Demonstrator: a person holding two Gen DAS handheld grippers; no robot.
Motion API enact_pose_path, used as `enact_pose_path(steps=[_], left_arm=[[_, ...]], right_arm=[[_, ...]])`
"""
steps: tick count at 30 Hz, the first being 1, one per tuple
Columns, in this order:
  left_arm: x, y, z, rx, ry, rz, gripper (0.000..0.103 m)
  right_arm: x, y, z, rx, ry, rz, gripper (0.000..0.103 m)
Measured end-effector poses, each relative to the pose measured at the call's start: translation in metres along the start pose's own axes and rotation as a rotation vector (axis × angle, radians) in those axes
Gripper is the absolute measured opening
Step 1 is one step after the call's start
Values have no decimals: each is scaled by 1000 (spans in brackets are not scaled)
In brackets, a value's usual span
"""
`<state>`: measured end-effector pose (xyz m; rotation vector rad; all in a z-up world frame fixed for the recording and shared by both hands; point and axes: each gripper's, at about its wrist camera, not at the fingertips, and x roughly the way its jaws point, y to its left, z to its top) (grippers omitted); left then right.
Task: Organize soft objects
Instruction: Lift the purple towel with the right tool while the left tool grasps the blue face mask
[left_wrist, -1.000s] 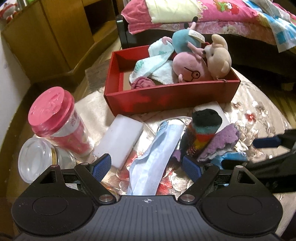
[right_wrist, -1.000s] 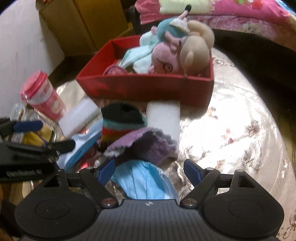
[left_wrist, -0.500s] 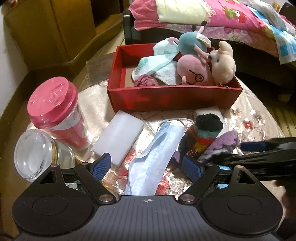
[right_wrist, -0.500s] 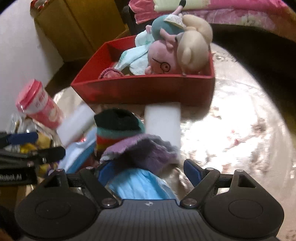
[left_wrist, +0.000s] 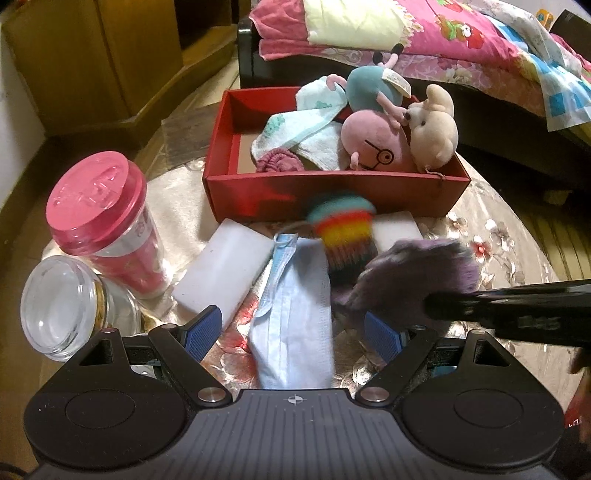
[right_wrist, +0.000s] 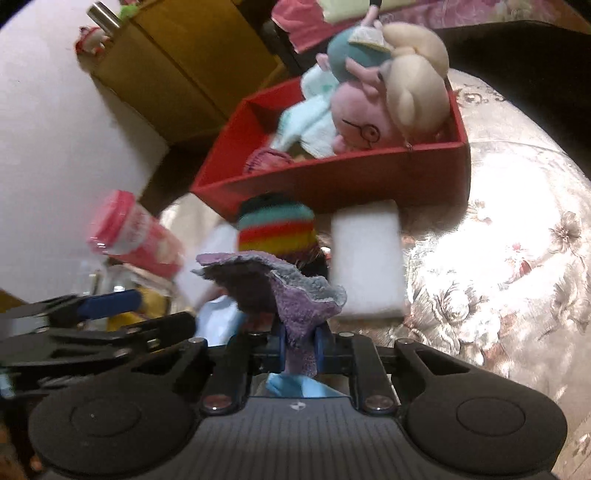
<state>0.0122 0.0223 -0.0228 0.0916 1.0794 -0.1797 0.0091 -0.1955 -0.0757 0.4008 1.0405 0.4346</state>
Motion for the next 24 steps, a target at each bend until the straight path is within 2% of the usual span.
enact_pose_path(steps=[6,8,12,13,15,17,19,20,24], left_arm=[[4,-3,-2,9,31,-38,83],[9,-6,-3,15,43,-43,83],[25,-24,-6,94,33,65,84],[29,-27,-6,99,40,71,83],[27,-35,-2,78,24,47,79],[21,-47,3,130,-12,12,81],[20,-59,6,166,-30,24,81],[21,-64,5,170,-25,4,80],[36,-86,-5,213,57,-151,79]], right_arm=[[-43,-9,-9,81,-66,93,0],[-56,-17,-11,131,-92,147,0],[-72,-29,-10,189,-151,166,0],[-72,-31,-10,201,-154,167,0],[-70,-35,-8,219,-148,173,0],[-70,-36,-6,220,-143,178,0],[-70,-37,-4,218,-148,183,0],[-73,-38,-5,216,-156,182,0],[-92,-48,-5,222,-219,146,0]])
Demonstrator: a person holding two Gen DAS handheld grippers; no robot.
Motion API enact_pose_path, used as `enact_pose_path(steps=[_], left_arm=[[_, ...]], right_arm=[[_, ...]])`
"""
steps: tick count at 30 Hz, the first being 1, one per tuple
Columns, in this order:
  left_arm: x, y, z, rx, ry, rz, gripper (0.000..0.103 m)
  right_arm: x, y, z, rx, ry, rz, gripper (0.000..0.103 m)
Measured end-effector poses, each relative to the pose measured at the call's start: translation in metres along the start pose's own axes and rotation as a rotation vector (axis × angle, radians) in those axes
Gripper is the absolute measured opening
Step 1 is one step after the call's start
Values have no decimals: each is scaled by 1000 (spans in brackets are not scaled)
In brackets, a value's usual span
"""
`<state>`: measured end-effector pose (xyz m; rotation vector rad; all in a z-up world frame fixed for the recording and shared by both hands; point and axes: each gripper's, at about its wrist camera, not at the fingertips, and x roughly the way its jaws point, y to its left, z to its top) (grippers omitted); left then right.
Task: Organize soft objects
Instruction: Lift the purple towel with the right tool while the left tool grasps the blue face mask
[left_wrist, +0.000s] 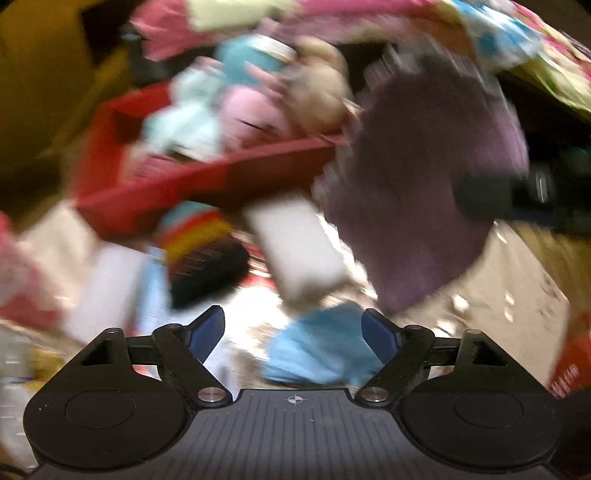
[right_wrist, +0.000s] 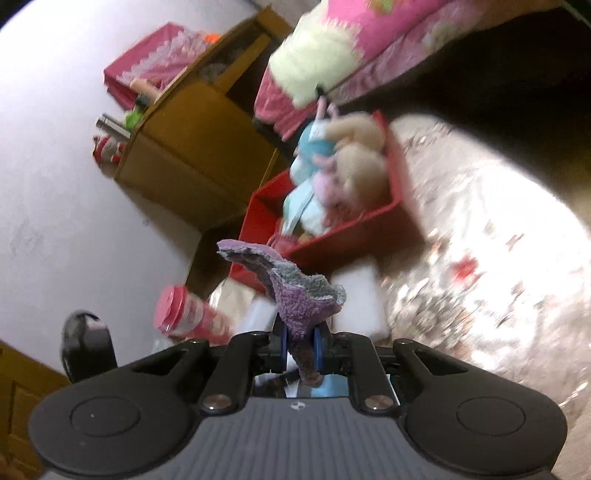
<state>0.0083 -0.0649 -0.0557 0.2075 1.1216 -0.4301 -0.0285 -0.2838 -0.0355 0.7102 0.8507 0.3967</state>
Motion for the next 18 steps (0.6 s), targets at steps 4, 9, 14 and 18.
enact_pose_path(steps=[4,9,14,18], left_arm=[[32,-22,-5,49,75,-35,74],[50,-30,-13,91,113,14,56],[39,-17,-14,48,121,-10,22],[27,-14,-15,53,94,19,13]], right_arm=[[-16,-9,7,26,-55,-1,0],[-17,-12,8,38,-50,5,0],[-17,-11,8,36,-50,5,0],[-18,-9,9,32,-58,1,0]])
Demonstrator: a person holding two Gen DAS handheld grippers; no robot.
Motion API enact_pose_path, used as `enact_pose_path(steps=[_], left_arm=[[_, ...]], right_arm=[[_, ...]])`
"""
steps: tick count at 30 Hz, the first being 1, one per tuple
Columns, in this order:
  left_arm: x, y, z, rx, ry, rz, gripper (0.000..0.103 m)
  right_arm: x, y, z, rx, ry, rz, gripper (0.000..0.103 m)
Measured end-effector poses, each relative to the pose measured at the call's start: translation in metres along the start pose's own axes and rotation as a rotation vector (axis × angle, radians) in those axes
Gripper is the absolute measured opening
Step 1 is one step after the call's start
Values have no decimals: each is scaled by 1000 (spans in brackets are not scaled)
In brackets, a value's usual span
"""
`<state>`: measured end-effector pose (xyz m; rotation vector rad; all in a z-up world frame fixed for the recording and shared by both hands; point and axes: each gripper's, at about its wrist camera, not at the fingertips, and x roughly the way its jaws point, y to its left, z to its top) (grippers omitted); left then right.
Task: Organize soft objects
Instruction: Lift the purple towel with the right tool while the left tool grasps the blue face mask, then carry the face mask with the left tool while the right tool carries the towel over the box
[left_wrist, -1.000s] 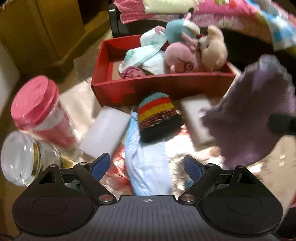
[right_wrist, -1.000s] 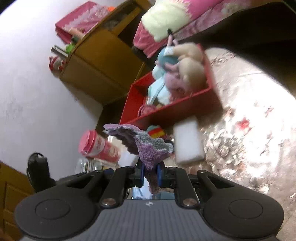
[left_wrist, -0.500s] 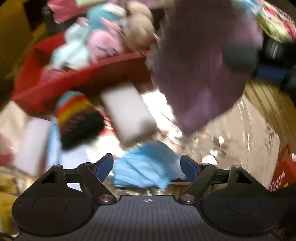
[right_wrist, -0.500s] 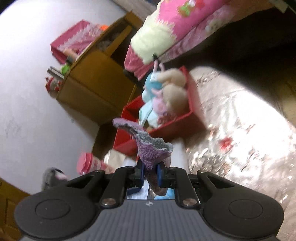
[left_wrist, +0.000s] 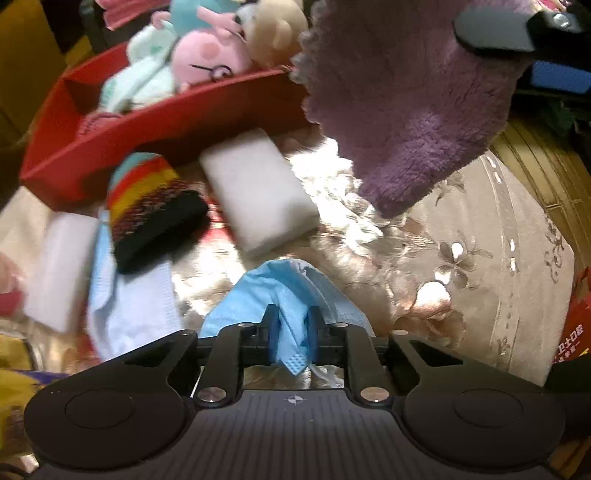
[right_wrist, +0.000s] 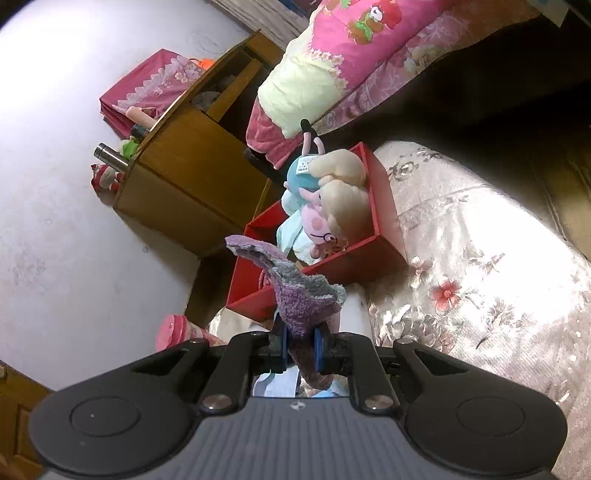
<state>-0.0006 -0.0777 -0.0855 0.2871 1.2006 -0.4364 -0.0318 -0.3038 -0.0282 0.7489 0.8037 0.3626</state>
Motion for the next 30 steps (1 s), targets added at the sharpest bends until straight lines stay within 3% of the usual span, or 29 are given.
enact_pose_path(steps=[17,30], left_arm=[[-73,44,18,-137,-222,48,9],[-101,68,46,-223,-328,90,9]], right_arm=[[4,23,5,-36,-63,13,0],[12,60,20,-103,-116,52,0]])
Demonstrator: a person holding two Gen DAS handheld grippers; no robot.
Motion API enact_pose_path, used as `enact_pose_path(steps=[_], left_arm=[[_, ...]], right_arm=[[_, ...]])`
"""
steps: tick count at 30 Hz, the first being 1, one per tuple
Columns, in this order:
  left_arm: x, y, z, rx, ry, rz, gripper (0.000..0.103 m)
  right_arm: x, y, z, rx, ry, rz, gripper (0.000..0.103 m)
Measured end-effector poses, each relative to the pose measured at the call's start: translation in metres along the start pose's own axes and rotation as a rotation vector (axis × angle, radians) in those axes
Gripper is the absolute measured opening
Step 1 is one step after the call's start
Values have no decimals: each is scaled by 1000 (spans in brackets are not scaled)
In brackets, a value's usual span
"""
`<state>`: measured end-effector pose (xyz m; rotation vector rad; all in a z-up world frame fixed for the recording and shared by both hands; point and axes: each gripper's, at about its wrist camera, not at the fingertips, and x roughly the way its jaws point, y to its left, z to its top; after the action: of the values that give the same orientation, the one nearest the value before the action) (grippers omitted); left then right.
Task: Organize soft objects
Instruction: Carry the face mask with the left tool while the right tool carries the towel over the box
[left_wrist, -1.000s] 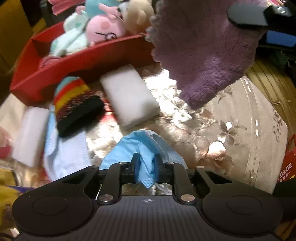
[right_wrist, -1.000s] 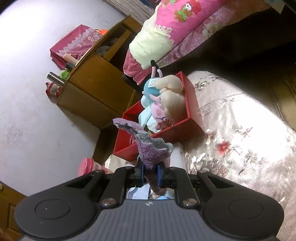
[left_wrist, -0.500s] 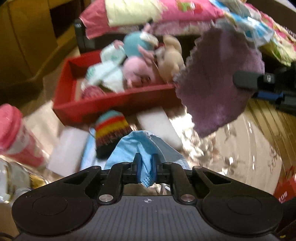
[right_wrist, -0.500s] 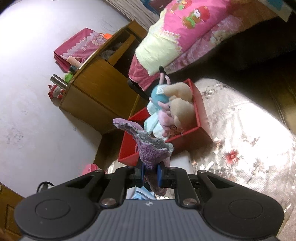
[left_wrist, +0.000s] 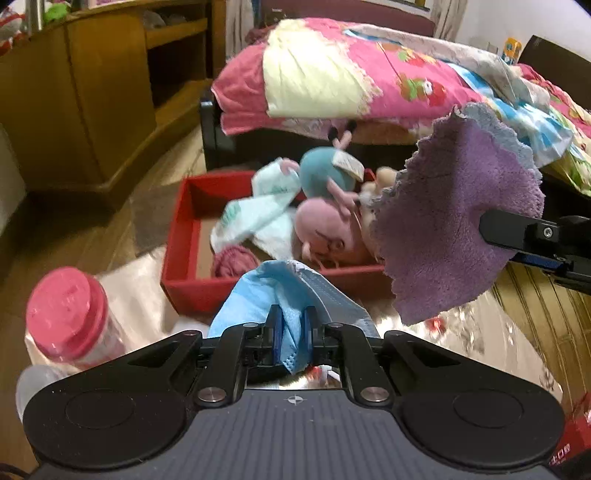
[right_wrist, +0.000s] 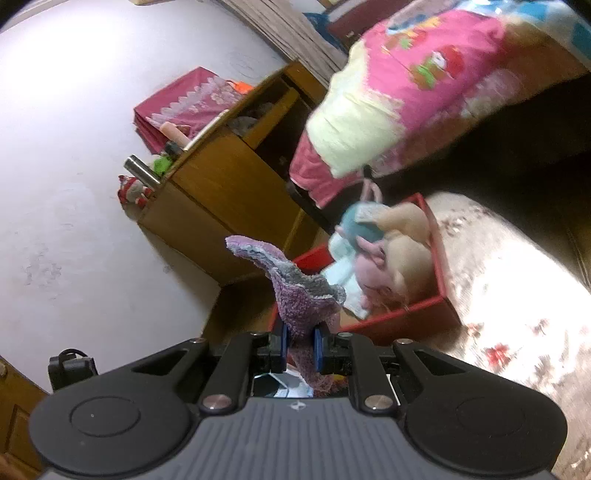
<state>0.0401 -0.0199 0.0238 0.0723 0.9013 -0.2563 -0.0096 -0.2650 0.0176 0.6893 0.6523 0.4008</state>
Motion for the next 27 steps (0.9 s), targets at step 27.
enact_pose_path(steps=[27], left_arm=[[23,15,57,-25,-64,75,9]], right_arm=[[42,11,44,-49,-43,-27,0]])
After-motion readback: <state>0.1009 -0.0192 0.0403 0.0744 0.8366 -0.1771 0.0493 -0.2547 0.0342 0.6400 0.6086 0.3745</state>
